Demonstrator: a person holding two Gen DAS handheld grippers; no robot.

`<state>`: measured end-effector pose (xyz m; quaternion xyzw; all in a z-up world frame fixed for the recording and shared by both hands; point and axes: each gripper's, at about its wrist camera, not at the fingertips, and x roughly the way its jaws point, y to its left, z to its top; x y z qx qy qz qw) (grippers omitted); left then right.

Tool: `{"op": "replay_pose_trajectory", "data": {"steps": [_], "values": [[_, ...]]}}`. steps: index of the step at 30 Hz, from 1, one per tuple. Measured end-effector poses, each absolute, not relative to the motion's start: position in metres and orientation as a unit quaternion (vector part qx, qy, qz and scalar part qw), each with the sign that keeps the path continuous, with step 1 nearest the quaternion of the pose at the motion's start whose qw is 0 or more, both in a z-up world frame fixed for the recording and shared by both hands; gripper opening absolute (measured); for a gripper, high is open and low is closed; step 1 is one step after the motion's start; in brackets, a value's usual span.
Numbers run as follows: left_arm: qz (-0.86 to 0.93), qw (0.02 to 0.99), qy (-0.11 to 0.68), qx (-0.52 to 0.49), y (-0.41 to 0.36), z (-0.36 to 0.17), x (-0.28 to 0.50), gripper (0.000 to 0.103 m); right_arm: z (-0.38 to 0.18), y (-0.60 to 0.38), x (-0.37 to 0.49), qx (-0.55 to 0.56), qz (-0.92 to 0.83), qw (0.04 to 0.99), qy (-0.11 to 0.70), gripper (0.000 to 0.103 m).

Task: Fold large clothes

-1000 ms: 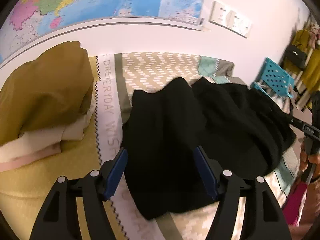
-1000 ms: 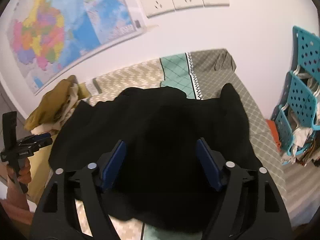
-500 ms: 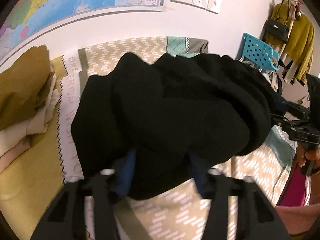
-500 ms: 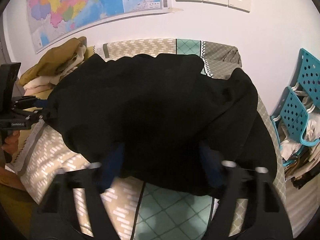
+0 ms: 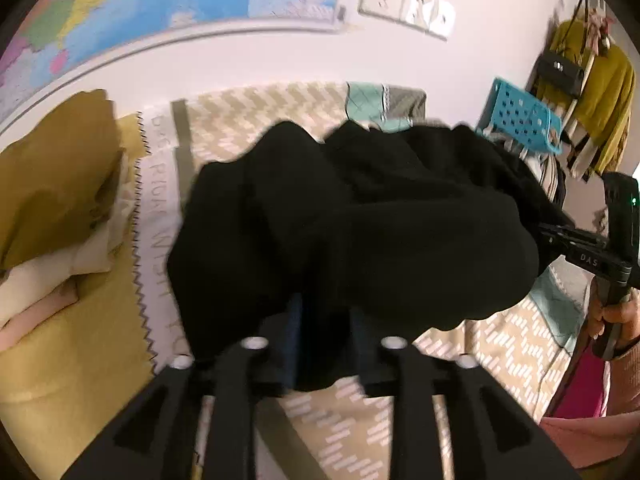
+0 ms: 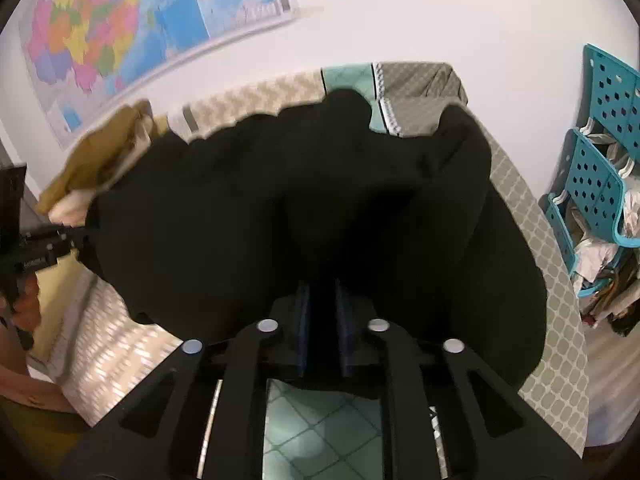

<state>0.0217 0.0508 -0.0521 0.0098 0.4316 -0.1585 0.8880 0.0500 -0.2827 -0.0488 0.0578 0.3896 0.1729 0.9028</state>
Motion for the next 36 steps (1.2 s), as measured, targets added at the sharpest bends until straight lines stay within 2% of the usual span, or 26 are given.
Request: {"op": "replay_pose_trajectory", "data": {"steps": [1,3,4,10,13,14,18,22,30,36], "values": [[-0.153,0.892,0.426,0.001,0.058,-0.049,0.019,0.048,-0.045,-0.287,0.047,0.073,0.183,0.902,0.384,0.056],[-0.152,0.892,0.424,-0.030,0.075,-0.046,0.011,0.050,-0.033,-0.299,0.036,0.102,0.193,0.905,0.365,0.072],[-0.153,0.891,0.426,-0.041,0.081,-0.046,0.007,0.050,-0.029,-0.304,0.030,0.111,0.195,0.906,0.358,0.074],[-0.197,0.861,0.458,-0.098,0.095,-0.065,-0.021,0.050,-0.039,-0.338,0.004,0.223,0.227,0.869,0.378,0.083],[-0.234,0.840,0.473,-0.125,0.090,-0.075,-0.030,0.054,-0.059,-0.347,-0.005,0.273,0.242,0.843,0.396,0.086],[-0.243,0.833,0.478,-0.134,0.087,-0.078,-0.030,0.057,-0.066,-0.348,-0.006,0.286,0.242,0.836,0.401,0.086],[-0.269,0.808,0.501,-0.156,0.070,-0.091,-0.018,0.057,-0.087,-0.350,0.006,0.335,0.239,0.812,0.413,0.084],[-0.268,0.786,0.522,-0.193,0.059,-0.104,0.008,0.059,-0.083,-0.346,0.017,0.344,0.240,0.815,0.400,0.087],[-0.240,0.785,0.499,-0.276,0.060,-0.112,0.042,0.061,-0.086,-0.346,0.031,0.356,0.222,0.818,0.395,0.090],[-0.212,0.819,0.454,-0.280,0.055,-0.106,0.049,0.062,-0.086,-0.347,0.040,0.388,0.205,0.814,0.380,0.096]]}}
